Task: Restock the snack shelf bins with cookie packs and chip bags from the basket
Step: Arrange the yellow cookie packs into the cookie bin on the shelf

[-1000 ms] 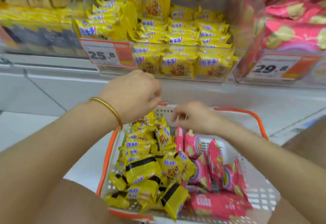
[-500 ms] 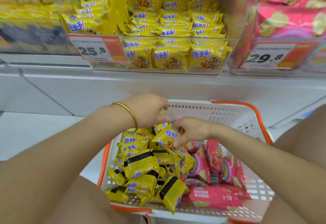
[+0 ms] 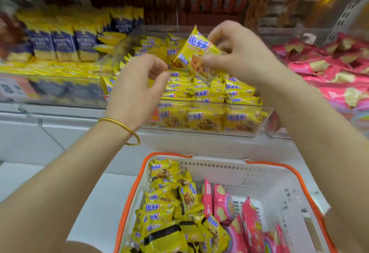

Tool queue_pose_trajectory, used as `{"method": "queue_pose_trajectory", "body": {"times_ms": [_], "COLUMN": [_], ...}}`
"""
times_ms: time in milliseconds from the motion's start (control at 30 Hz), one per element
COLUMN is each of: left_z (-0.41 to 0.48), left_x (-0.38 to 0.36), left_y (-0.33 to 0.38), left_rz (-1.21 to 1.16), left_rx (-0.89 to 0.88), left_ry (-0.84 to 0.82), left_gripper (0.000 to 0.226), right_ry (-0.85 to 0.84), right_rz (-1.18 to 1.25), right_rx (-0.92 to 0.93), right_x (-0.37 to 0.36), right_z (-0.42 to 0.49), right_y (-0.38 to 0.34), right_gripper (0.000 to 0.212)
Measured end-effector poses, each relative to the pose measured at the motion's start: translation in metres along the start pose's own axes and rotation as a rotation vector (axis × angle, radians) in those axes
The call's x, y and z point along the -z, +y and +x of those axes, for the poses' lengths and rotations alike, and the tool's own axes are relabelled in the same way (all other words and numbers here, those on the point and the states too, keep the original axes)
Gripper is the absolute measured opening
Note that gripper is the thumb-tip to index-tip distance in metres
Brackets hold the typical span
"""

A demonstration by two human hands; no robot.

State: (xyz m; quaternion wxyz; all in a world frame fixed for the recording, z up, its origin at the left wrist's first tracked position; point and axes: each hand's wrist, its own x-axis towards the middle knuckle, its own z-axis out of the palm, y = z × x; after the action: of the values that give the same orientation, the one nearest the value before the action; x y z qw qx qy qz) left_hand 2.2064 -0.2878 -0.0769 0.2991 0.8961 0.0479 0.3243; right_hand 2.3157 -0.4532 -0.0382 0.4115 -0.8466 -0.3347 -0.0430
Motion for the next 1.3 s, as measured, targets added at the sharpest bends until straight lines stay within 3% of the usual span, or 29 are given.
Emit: {"method": "queue_pose_trajectory", "body": {"times_ms": [100, 167, 367, 533, 833, 1033, 1133, 1233, 1300], "left_z": [-0.004, -0.008, -0.008, -0.008, -0.013, -0.021, -0.026, -0.034, -0.045], "left_x": [-0.004, -0.009, -0.013, -0.012, -0.014, -0.012, -0.004, 0.004, 0.004], "left_y": [-0.019, -0.023, -0.027, -0.027, -0.021, -0.016, -0.008, -0.003, -0.004], "left_rz": [0.369, 0.464, 0.409, 0.346, 0.386, 0.441, 0.403, 0.389, 0.408], "left_rx": [-0.172, -0.249, -0.311, -0.300, -0.260, -0.335, -0.319, -0.317, -0.253], "left_ry": [-0.180, -0.235, -0.226, -0.213, -0.204, -0.106, -0.088, -0.215, -0.387], "left_gripper": [0.029, 0.028, 0.016, 0.007, 0.016, 0.025, 0.023, 0.021, 0.017], "right_ry": [0.057, 0.015, 0.048, -0.018, -0.144, -0.081, 0.022, 0.125, 0.094], "right_rz": [-0.259, -0.358, -0.366, -0.325, -0.556, -0.530, -0.464, -0.299, -0.174], "right_rx": [-0.016, -0.020, 0.023, 0.088, 0.083, 0.070, 0.099, 0.164, 0.214], "right_x": [-0.033, -0.058, -0.094, -0.100, -0.080, -0.062, -0.048, -0.038, -0.044], "right_z": [0.058, 0.085, 0.117, 0.110, 0.103, 0.081, 0.059, 0.006, -0.040], "right_y": [0.015, 0.027, 0.039, 0.044, 0.040, 0.040, 0.027, 0.005, 0.001], "right_gripper": [0.032, 0.034, 0.038, 0.036, 0.057, 0.054, 0.041, 0.025, 0.018]}}
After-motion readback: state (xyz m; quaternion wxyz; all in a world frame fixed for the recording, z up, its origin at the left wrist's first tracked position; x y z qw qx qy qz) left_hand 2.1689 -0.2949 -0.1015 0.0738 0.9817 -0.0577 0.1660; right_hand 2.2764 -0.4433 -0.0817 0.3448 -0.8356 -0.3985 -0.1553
